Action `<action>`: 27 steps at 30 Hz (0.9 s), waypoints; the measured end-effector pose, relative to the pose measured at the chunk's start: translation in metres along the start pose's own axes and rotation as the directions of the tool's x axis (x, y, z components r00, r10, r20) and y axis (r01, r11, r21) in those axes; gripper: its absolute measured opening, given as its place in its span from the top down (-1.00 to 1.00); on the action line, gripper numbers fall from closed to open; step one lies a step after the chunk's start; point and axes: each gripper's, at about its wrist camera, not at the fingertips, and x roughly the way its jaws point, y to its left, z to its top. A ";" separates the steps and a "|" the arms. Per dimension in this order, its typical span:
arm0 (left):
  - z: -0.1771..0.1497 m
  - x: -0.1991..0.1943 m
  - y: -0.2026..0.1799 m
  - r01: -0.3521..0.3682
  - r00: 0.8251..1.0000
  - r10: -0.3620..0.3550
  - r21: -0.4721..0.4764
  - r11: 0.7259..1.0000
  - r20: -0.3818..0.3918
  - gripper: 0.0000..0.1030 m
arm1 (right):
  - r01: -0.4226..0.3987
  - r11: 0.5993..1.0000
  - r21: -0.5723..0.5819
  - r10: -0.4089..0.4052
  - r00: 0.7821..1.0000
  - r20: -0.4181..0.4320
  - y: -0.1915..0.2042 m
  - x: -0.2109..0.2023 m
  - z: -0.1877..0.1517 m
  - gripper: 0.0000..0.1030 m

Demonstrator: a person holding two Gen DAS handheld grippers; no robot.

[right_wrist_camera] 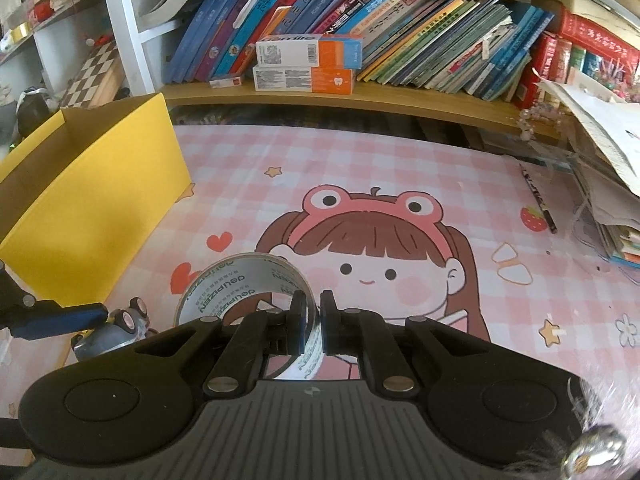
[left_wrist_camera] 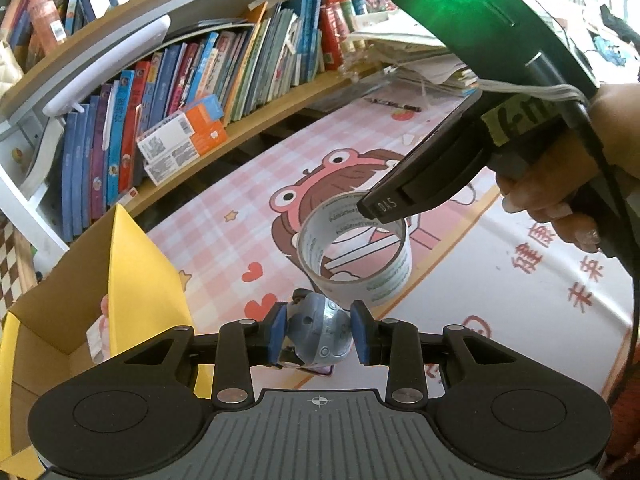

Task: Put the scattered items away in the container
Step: 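Lift the toy car with the left tool while the right tool lifts the tape roll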

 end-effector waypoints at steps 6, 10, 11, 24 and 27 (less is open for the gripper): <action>-0.006 -0.013 -0.001 0.024 0.999 -0.024 -0.007 1.000 0.025 0.40 | 0.025 1.000 0.003 -0.025 1.000 0.003 0.003 -0.010 -0.007 0.87; -0.011 -0.020 0.000 0.049 0.998 -0.049 0.000 0.999 0.038 0.40 | 0.045 0.999 0.010 -0.045 0.999 0.005 0.006 -0.017 -0.011 0.86; -0.012 -0.021 0.000 0.056 0.998 -0.056 0.003 0.998 0.043 0.40 | 0.051 0.999 0.012 -0.051 0.999 0.006 0.007 -0.019 -0.013 0.86; -0.028 -0.055 0.022 0.134 0.983 -0.137 0.027 0.991 0.120 0.43 | 0.125 0.991 0.049 -0.125 0.992 0.006 0.035 -0.043 -0.025 0.87; -0.032 -0.065 0.033 0.152 0.978 -0.153 0.018 0.988 0.144 0.45 | 0.137 0.989 0.062 -0.139 0.990 0.016 0.044 -0.050 -0.024 0.87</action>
